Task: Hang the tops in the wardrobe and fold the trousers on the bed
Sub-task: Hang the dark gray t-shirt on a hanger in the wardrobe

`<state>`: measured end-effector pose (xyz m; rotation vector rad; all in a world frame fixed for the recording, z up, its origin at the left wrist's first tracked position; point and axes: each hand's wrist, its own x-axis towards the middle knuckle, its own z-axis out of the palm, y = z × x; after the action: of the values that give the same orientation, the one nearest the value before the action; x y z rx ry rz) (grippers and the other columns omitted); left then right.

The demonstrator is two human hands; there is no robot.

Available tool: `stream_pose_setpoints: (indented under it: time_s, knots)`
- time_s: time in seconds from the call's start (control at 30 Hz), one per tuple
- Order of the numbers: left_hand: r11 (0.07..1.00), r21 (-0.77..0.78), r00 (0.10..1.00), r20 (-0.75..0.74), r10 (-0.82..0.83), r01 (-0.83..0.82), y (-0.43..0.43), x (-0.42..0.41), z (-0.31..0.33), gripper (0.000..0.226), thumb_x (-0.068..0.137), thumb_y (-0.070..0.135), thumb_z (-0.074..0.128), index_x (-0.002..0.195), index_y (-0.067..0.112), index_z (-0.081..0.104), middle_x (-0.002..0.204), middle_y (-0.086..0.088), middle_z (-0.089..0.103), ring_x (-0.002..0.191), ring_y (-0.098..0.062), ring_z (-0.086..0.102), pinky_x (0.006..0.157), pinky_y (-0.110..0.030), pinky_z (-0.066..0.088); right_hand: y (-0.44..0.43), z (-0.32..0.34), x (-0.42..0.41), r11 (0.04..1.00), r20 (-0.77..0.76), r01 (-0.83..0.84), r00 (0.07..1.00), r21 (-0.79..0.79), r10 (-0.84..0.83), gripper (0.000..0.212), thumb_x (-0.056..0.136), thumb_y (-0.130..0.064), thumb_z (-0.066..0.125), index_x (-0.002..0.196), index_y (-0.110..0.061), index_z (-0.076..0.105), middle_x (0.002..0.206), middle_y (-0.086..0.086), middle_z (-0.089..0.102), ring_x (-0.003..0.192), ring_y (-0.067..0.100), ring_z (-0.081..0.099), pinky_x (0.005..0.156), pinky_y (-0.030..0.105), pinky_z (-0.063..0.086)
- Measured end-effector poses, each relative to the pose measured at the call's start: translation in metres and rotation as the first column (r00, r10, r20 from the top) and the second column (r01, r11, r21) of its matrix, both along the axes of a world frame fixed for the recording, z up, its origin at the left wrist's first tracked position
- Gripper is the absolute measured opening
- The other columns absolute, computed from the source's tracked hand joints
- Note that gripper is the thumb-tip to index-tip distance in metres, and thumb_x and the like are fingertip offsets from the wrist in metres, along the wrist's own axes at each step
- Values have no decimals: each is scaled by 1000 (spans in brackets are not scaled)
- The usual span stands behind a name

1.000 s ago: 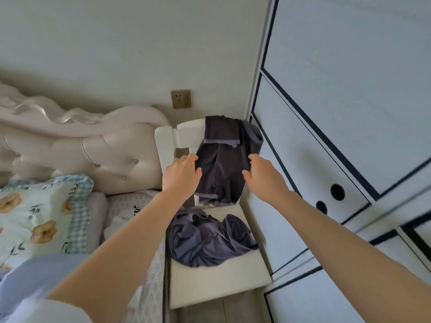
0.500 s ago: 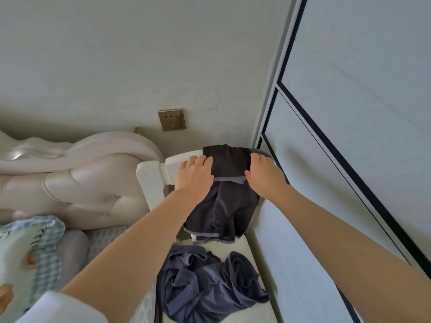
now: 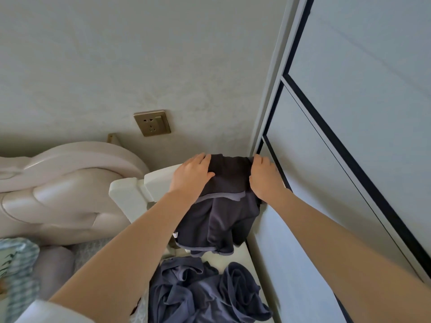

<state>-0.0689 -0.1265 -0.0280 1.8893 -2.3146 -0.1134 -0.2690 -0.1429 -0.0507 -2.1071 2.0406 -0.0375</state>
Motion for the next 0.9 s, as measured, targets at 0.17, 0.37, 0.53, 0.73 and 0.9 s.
stream_pose_setpoints:
  time_s: [0.17,0.37,0.53,0.73,0.9]
  knots:
    - [971,-228,979,-169,-119,79,4,6,-15,33,67,0,86,98,0,76,107,-15,73,99,-34,71,68,-50,61,-5,4,0,994,65,99,993,-39,-96,37,92,1,51,127,-3,39,120,19,49,93,34,59,70,38,46]
    - [949,-309,923,-345,-169,58,33,11,-22,26,81,-6,72,106,-1,74,112,-15,72,110,-33,66,102,-36,44,-2,10,-11,988,153,156,976,-10,-153,19,93,0,48,112,-3,48,112,17,53,96,34,56,73,40,45]
    - [974,-45,760,-634,143,-221,50,14,-7,30,88,-4,61,109,13,73,107,3,70,98,-7,61,90,4,33,0,13,-11,968,303,248,927,-50,-222,14,90,3,43,84,-8,49,105,18,53,81,30,50,62,32,37]
    - [901,232,513,-758,404,-366,58,20,7,29,83,-9,55,96,17,58,87,8,61,81,-2,57,63,-10,41,9,30,-2,937,563,336,795,-97,-227,25,95,-2,34,99,-9,58,102,9,46,72,18,43,61,25,33]
    - [807,468,288,-767,574,-361,60,21,13,38,94,-3,41,123,20,49,114,1,63,89,-11,57,72,-26,49,24,45,14,943,707,333,672,-22,-221,31,95,-3,31,69,-21,31,68,1,38,54,13,30,50,24,23]
